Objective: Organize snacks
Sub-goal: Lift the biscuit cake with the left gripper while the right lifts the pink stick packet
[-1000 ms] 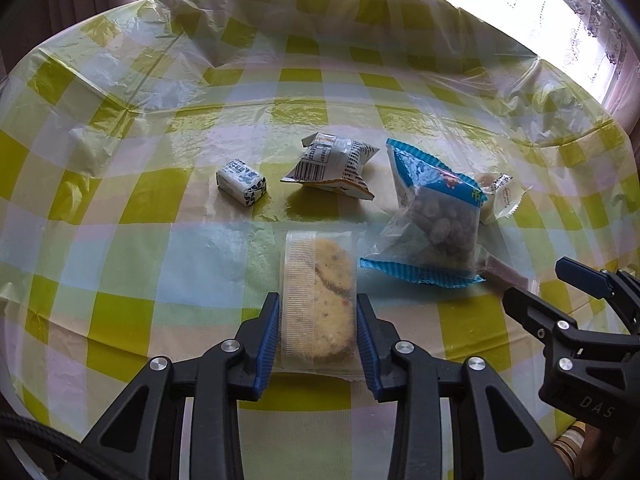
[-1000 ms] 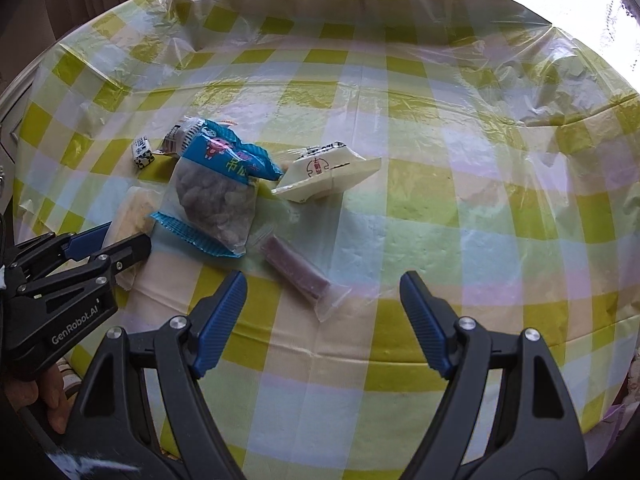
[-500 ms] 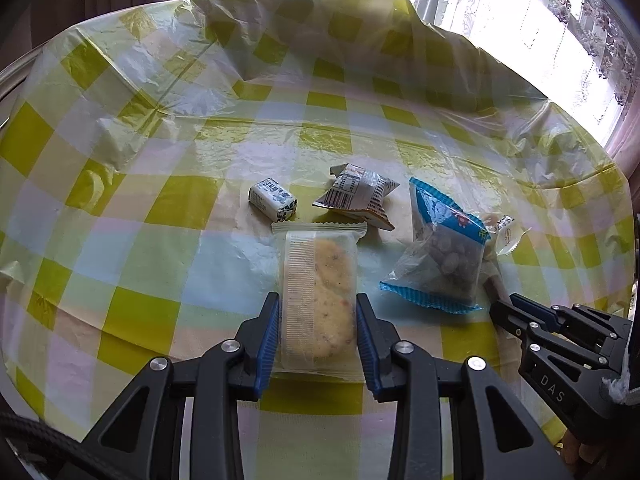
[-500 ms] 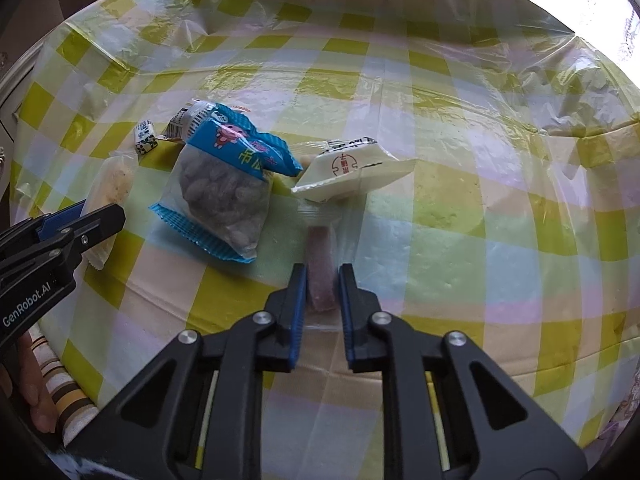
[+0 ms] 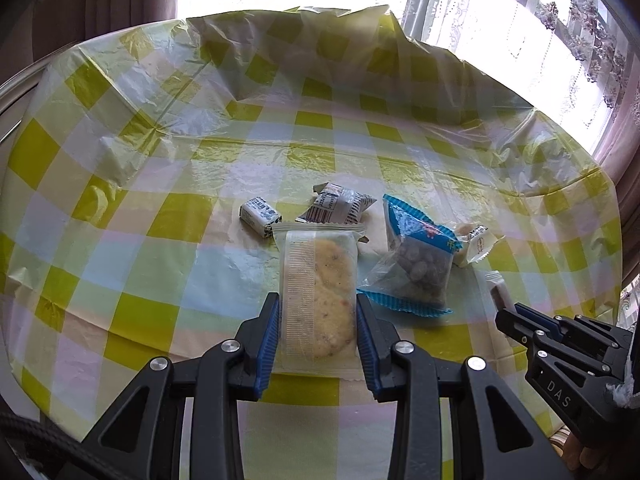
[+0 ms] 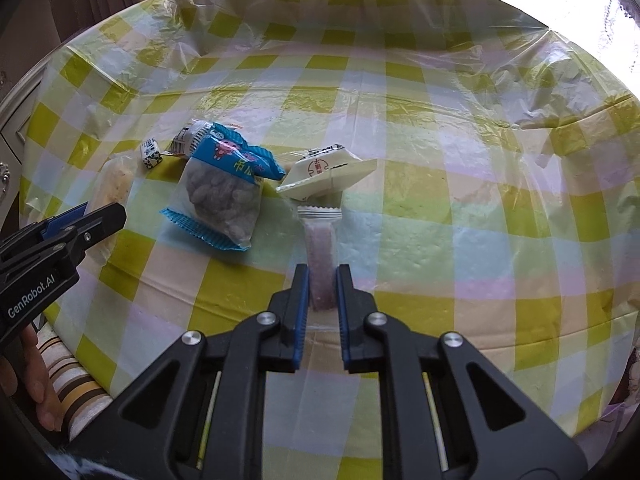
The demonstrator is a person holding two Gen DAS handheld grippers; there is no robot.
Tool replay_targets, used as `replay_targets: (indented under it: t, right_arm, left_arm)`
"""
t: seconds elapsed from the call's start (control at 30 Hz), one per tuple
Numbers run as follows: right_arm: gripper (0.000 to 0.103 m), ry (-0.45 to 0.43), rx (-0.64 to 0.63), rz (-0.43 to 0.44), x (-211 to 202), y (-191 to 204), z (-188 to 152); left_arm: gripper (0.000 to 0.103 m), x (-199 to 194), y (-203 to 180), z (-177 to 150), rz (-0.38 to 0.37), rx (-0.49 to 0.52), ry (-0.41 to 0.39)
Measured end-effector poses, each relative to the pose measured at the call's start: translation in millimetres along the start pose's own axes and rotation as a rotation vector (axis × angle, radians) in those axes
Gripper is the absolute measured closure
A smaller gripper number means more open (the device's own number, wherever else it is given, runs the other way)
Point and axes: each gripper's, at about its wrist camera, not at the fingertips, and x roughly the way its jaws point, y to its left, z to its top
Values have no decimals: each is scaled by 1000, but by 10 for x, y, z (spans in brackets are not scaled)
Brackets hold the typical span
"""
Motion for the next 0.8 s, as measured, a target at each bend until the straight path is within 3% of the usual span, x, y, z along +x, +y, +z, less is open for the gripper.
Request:
replay_targets:
  t: [0.8]
  right_arm:
    - [87, -50, 128, -42, -593, -552, -433]
  left_arm:
    - [66, -296, -856, -202, -139, 137, 43]
